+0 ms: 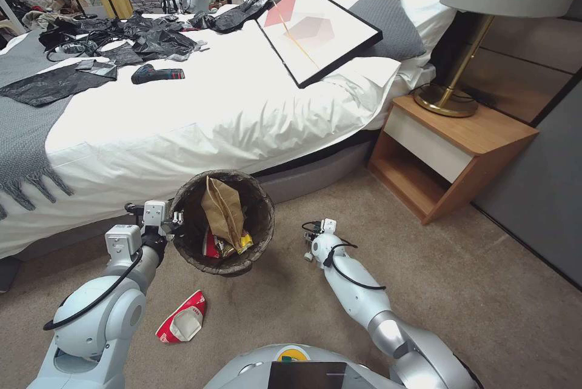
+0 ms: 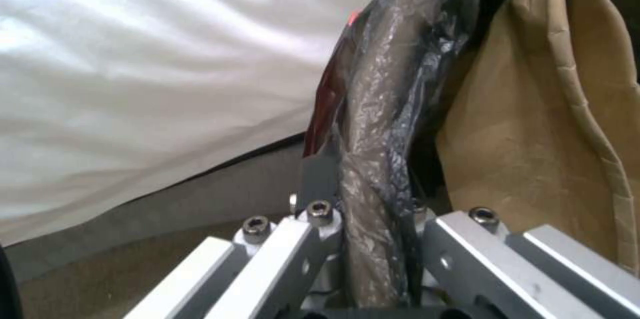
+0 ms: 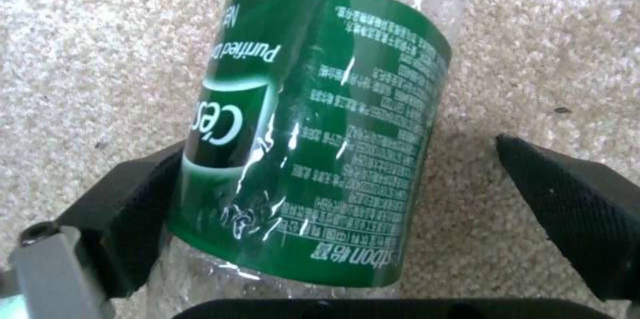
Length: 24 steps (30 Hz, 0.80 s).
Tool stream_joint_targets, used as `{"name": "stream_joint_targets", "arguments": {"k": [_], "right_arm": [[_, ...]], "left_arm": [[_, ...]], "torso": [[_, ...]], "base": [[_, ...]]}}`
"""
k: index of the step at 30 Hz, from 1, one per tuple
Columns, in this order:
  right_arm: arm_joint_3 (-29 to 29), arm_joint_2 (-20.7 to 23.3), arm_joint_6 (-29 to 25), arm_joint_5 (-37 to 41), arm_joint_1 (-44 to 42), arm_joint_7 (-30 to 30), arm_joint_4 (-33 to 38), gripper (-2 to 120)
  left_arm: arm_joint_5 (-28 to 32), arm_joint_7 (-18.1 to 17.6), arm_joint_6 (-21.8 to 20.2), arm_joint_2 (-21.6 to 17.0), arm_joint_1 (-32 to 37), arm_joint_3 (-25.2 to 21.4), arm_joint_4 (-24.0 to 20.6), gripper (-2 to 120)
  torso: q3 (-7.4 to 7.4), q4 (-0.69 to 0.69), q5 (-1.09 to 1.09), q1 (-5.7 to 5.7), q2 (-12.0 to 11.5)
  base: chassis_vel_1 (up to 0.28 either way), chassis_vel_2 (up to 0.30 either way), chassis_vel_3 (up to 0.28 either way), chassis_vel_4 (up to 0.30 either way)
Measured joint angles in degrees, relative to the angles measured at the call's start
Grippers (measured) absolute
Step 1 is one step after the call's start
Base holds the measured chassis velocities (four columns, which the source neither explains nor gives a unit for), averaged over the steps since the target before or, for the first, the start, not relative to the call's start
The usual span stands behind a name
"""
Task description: Pick up the trash bin, then pick up the garbage from the floor and place it into the trash bin.
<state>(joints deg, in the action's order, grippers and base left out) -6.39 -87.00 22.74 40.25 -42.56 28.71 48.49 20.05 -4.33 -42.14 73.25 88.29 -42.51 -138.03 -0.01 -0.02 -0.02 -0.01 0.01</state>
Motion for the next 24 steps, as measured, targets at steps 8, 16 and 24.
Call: {"name": "stream_joint_targets", "arguments": {"k": [8,16,24], "right_arm": [[0.16,0.96,1.05,0.61,-1.28,0.01,2.68,79],[0.44,1.95,1.44,2.15,-2.14,1.06,4.91,59],[0.61,2.36,1.70,3.89,-2.20,2.13,6.42,44]], "left_arm": [[0.08,0.12,0.00,-0.33,-0.30,0.09,0.20,0],[0.13,0.12,0.00,-0.44,-0.34,0.09,0.36,0],[0.18,0.12,0.00,-0.32,-0.33,0.08,0.35,0]], "torso": [[0.00,0.00,0.01,0.00,0.00],[0.01,0.02,0.03,0.00,-0.01],[0.02,0.03,0.04,0.01,-0.02]], "base": [[0.000,0.000,0.000,0.000],[0.000,0.000,0.000,0.000],[0.000,0.000,0.000,0.000]]}}
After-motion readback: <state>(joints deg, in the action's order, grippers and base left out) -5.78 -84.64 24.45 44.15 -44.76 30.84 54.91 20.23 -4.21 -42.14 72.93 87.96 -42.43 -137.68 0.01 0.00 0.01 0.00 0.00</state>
